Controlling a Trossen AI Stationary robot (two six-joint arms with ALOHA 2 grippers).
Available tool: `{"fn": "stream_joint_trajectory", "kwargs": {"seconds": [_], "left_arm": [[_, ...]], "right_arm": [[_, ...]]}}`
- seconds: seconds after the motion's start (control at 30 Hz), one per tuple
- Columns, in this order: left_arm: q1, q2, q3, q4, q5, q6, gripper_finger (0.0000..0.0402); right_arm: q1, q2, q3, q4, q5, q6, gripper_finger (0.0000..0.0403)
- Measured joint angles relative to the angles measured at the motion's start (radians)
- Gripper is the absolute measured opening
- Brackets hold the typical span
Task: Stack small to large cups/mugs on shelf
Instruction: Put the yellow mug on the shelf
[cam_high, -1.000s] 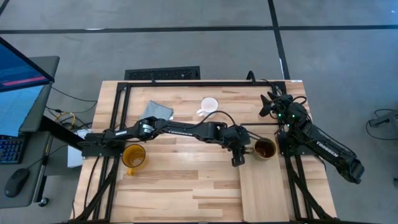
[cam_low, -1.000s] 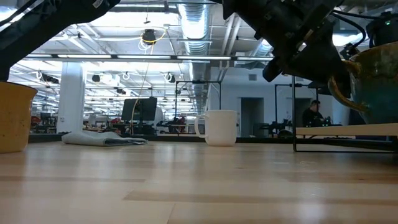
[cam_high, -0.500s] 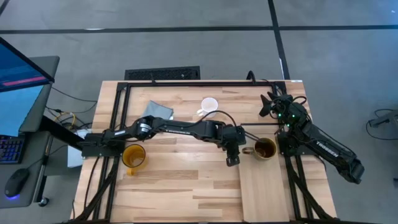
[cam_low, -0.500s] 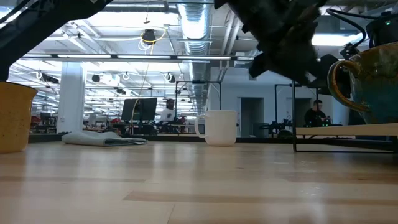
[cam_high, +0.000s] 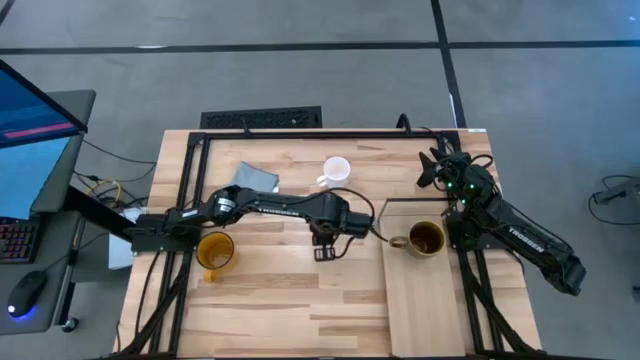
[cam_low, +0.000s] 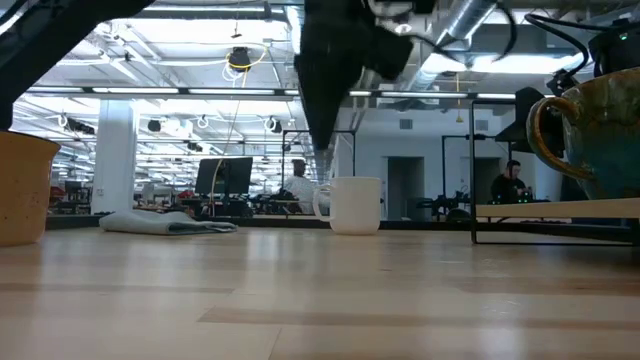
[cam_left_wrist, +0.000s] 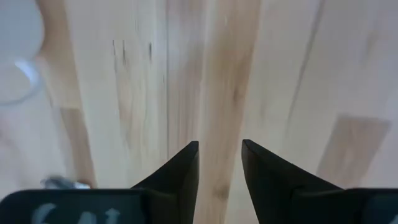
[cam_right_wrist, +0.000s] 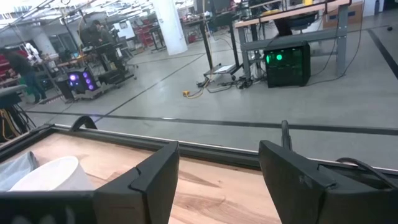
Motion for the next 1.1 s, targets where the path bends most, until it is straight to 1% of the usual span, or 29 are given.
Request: {"fn": "stream_joint_trajectory", "kwargs": {"seconds": [0.1, 0.2, 0.37, 0.5, 0.6, 0.7, 0.77, 0.93, 1.1], "left_arm": [[-0.008, -0.042, 0.000, 0.005, 0.022, 0.006, 0.0113], [-0.011, -0.086, -0.002, 0.005, 0.016, -0.021, 0.0113], [-0.013, -0.153, -0.003, 0.003, -0.057, -0.080, 0.0113], [-0.029, -0.212, -0.004, 0.003, -0.089, -0.104, 0.0113], [-0.041, -0.275, -0.031, 0.005, -0.124, -0.139, 0.0113], [-0.052, -0.366, -0.105, 0.004, -0.174, -0.209, 0.0113], [-0.059, -0.433, -0.164, 0.003, -0.231, -0.279, 0.0113], [-0.097, -0.604, -0.343, 0.025, -0.342, -0.438, 0.0113], [-0.164, -0.767, -0.543, 0.068, -0.447, -0.621, 0.0113]], "right_arm": [[0.000, 0.000, 0.000, 0.000, 0.000, 0.000, 0.0244], [0.000, 0.000, 0.000, 0.000, 0.000, 0.000, 0.0244], [0.000, 0.000, 0.000, 0.000, 0.000, 0.000, 0.0244], [0.000, 0.000, 0.000, 0.000, 0.000, 0.000, 0.0244], [0.000, 0.000, 0.000, 0.000, 0.000, 0.000, 0.0244], [0.000, 0.000, 0.000, 0.000, 0.000, 0.000, 0.0244], [0.000, 0.000, 0.000, 0.000, 0.000, 0.000, 0.0244], [0.000, 0.000, 0.000, 0.000, 0.000, 0.000, 0.0244], [0.000, 0.000, 0.000, 0.000, 0.000, 0.000, 0.0244]]}}
